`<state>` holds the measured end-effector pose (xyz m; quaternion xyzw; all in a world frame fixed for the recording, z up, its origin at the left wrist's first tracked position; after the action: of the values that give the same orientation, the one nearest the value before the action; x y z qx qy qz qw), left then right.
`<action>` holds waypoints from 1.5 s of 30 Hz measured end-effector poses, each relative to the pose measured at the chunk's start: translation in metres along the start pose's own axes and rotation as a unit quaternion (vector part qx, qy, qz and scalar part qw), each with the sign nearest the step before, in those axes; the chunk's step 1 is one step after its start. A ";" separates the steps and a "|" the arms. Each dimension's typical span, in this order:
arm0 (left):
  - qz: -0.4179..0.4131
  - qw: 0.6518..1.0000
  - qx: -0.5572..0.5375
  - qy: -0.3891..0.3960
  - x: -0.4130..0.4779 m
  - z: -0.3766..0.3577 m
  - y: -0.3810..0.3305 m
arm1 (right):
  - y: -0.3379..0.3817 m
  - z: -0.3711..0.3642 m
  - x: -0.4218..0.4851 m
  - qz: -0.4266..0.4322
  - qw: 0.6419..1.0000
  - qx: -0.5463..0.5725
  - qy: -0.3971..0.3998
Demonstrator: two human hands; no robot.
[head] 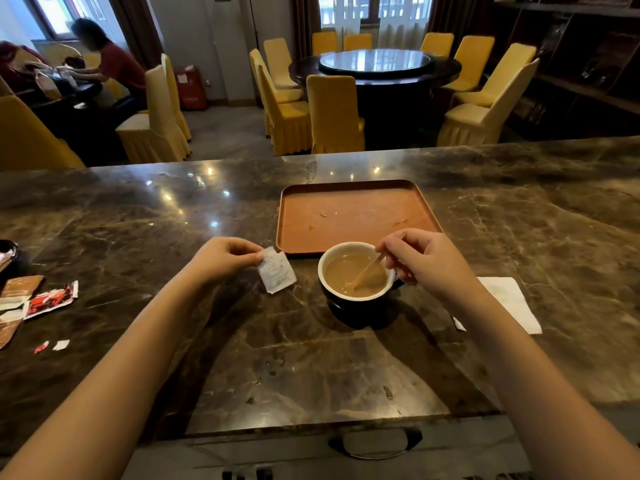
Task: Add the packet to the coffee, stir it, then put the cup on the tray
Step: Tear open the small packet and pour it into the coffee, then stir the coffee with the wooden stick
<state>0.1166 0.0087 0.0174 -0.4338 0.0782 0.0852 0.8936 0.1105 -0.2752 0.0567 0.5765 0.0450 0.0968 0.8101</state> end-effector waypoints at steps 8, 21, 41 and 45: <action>0.006 0.995 0.057 -0.080 0.016 0.002 0.017 | 0.001 0.024 -0.010 0.046 0.984 -0.083 -0.150; 0.019 0.936 0.336 -0.107 -0.008 -0.029 0.055 | 0.002 0.018 -0.013 0.013 0.995 -0.074 -0.072; 0.024 0.930 0.351 -0.103 -0.014 -0.034 0.056 | 0.030 0.012 -0.014 0.072 0.971 -0.215 -0.081; 0.023 0.928 0.356 -0.108 -0.015 -0.034 0.056 | 0.030 0.009 -0.008 0.105 0.964 -0.205 -0.130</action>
<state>0.0876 0.0150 -0.0428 -0.0733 0.0166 0.1180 0.9902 0.1009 -0.2758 0.0875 0.4075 -0.1421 0.1130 0.8950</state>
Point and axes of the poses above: each hand's wrist, its own x-axis towards the middle knuckle, its own z-axis out of the back of the hand, y = z × x, the point moved 9 cm from there along x, towards the middle knuckle, and after that the axes turned 1 degree about y, right-handed, at the moved point
